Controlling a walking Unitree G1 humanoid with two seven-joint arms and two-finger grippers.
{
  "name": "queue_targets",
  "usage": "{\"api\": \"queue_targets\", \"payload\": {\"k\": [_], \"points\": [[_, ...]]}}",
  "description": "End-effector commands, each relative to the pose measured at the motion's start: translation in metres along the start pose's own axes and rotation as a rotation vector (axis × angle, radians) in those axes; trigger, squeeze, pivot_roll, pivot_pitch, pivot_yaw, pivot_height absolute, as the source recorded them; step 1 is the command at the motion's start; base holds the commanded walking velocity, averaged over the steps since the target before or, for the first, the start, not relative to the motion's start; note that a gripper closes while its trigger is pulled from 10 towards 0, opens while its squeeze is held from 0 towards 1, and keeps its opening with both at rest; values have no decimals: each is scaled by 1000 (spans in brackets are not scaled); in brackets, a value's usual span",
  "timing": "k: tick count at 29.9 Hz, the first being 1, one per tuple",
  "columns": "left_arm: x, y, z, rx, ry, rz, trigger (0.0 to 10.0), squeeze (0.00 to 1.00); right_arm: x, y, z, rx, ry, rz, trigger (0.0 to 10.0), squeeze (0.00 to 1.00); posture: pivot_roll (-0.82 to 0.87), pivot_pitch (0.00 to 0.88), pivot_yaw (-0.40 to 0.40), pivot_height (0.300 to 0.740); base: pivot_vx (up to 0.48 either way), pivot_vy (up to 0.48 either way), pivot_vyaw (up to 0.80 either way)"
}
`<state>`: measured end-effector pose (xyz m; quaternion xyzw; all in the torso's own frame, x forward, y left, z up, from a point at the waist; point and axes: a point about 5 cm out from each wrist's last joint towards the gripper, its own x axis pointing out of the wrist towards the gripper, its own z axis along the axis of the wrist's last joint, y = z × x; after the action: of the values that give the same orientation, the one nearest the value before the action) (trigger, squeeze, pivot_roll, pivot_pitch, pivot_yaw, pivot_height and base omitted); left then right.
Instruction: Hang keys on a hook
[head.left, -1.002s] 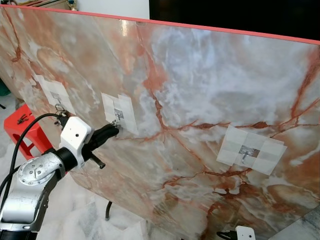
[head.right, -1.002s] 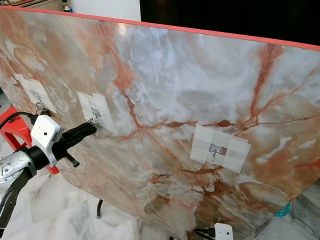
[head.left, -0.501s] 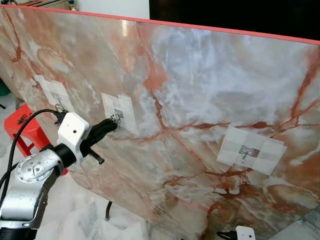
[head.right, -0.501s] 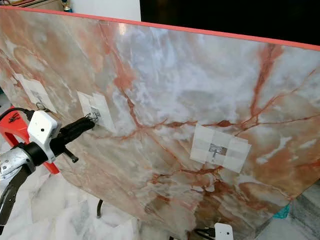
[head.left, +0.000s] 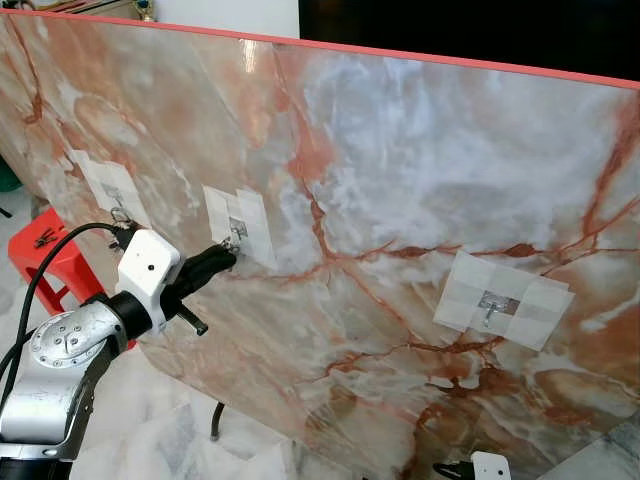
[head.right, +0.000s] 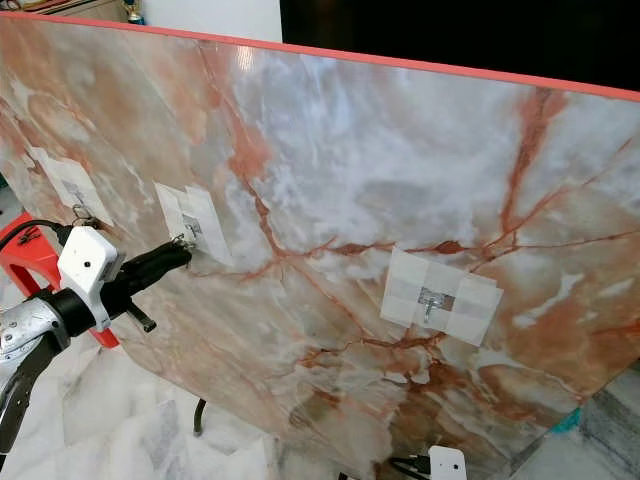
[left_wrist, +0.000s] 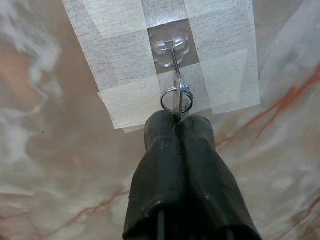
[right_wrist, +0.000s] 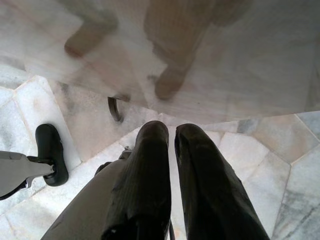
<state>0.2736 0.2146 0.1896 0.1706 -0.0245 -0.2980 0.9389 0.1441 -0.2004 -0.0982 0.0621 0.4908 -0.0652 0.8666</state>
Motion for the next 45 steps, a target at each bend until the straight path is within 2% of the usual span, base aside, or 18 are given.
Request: {"api": "queue_targets", "payload": {"k": [1,23,36,45], "points": [[0,-3,5,20,-4,-27,10000,0,0,1,0,-7,1,2,10000,0,54,19,1,740,0,0,0],[5,-4,12,51,-24,-24,10000,0,0,1,0,-5,1,1,10000,0,52,17,1,740,0,0,0],[-1,0,10,56,5,-9,10000,0,0,1,0,-8,2,2,10000,0,59,18,-2,740,0,0,0],[2,0,8,59,5,5,10000,0,0,1,1,-7,1,2,10000,0,55,15,-1,740,0,0,0]]}}
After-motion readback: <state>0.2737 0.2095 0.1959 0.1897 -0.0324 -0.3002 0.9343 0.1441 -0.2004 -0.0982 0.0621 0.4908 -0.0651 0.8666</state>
